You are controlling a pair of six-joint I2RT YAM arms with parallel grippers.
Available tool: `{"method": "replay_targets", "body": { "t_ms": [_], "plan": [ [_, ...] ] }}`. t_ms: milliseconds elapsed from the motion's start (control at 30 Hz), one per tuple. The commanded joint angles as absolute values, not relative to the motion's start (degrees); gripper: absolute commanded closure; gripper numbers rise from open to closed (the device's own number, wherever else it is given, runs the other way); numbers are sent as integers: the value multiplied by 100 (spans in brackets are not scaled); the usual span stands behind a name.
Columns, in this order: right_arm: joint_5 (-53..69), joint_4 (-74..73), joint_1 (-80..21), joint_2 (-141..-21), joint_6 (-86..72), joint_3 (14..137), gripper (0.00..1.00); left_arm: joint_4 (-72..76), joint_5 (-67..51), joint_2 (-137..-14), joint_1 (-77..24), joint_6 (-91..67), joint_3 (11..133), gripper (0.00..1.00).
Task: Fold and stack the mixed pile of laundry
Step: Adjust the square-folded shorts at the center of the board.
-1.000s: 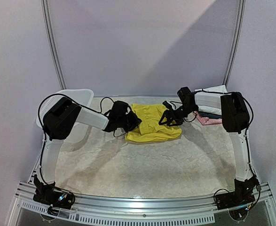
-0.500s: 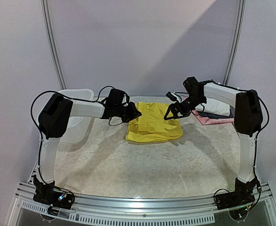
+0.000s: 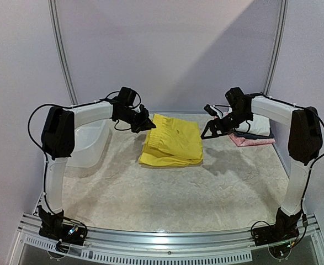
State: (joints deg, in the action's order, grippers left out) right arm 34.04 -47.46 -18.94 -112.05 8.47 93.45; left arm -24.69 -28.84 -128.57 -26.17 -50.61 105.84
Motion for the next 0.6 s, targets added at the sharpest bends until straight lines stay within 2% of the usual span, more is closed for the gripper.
{"method": "replay_targets", "body": {
  "t_ms": [0, 300, 500, 567],
  "plan": [
    [3280, -4578, -1889, -11315, 953, 9215, 1, -3943, -3052, -13168, -2424, -4487, 11210, 100],
    [3238, -4440, -1890, -11342, 984, 8957, 1, -5777, -2831, -13928, -2137, -3806, 12929, 100],
    [3260, -4406, -1906, -11459, 958, 8956, 1, -7026, -1817, -14641, -1961, -3341, 14140, 100],
    [3261, -4419, -1916, -11492, 951, 8952, 1, -7195, -1571, -14787, -1963, -3240, 14232, 96]
  ]
}}
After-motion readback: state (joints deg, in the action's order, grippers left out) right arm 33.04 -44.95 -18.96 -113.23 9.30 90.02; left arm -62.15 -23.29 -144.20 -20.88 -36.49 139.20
